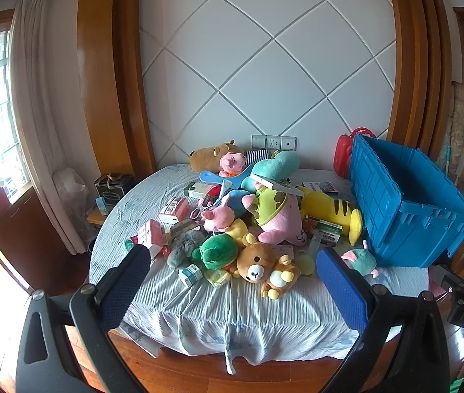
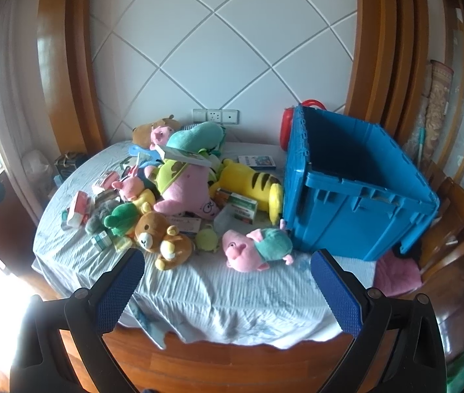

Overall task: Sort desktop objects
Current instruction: 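Move both tools toward the pile of toys and boxes on the table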

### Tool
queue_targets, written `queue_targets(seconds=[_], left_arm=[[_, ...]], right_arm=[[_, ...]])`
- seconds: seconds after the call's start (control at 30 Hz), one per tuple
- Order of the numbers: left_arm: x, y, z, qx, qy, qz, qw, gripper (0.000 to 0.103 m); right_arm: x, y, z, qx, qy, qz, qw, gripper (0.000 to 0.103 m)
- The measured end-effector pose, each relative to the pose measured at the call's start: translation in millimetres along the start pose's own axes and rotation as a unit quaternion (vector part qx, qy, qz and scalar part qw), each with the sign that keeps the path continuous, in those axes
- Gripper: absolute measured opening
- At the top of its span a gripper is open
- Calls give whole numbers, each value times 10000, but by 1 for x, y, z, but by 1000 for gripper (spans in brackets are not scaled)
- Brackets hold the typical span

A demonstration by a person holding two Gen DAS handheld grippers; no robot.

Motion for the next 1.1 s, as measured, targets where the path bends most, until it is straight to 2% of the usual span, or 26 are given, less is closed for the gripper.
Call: queue_targets(seconds=[0.3, 0.5, 0.8, 1.1], left_arm=[[14, 2, -6, 5, 161, 69, 9998, 103], [45, 16, -4, -53, 307, 49, 9995, 103], [136, 41, 12, 199, 547, -271, 9979, 103], [227, 57, 18, 708, 878, -919, 9894, 103]], right_arm=[[18, 7, -4, -90, 119, 200, 9997, 103], [43, 24, 2, -174, 200, 345, 9991, 103], [108, 65, 22, -272, 361, 362, 9983, 103], [192, 103, 31, -167, 796, 314, 9962, 103]])
Point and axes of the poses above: each gripper's, at about its wrist camera, not at the fingertips, and x roughly the way its jaws point, y to its left, z to its top, the point moved 4 cm from there along x, roughly the way its jaws point, and after that the axes turned 4 degrees about z, right-handed, at the moved point
